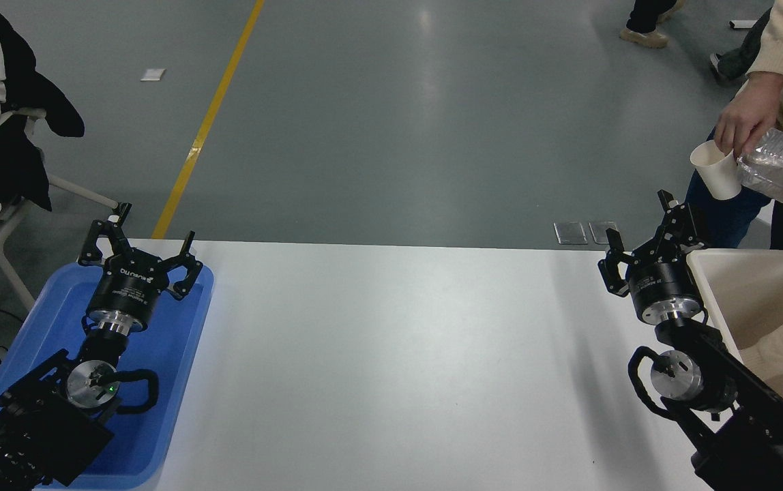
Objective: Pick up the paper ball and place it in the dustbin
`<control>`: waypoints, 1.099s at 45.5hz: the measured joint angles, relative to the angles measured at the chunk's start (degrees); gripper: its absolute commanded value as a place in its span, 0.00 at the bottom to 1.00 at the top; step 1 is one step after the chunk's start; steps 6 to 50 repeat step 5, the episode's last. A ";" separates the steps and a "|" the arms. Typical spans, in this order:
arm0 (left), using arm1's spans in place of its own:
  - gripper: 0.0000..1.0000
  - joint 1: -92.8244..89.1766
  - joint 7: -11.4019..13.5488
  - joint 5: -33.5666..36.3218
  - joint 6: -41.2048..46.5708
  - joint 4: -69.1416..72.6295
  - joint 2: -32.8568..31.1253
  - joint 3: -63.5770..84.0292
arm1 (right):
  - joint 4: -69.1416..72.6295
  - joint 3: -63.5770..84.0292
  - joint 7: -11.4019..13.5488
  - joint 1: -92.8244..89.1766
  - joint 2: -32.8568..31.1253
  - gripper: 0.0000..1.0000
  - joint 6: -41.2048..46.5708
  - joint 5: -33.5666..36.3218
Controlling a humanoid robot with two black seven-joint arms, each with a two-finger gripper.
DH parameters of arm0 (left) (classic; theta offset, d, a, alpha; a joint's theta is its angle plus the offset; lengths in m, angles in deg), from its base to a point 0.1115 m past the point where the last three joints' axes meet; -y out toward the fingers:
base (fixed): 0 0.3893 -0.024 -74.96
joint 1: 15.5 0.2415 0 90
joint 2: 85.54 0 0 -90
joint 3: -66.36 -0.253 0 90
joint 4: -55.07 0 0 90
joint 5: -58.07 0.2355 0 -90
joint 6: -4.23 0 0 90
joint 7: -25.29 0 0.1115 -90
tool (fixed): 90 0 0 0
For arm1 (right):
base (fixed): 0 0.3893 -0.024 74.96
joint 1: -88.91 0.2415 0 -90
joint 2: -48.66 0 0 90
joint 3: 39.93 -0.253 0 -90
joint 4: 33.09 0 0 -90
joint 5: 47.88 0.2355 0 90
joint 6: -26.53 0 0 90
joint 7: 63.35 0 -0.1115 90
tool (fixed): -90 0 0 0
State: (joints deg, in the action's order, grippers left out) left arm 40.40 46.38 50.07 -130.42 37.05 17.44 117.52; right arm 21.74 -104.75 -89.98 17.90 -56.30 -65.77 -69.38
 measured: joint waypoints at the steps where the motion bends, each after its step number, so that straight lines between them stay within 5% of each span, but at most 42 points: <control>1: 1.00 0.00 0.00 0.00 0.00 0.00 0.00 0.00 | 0.04 0.02 -0.02 -0.10 0.02 1.00 -0.02 0.00; 50: 1.00 0.00 0.00 0.00 0.00 0.00 0.00 0.00 | 0.16 0.15 -0.06 -0.40 0.12 1.00 -0.04 -0.01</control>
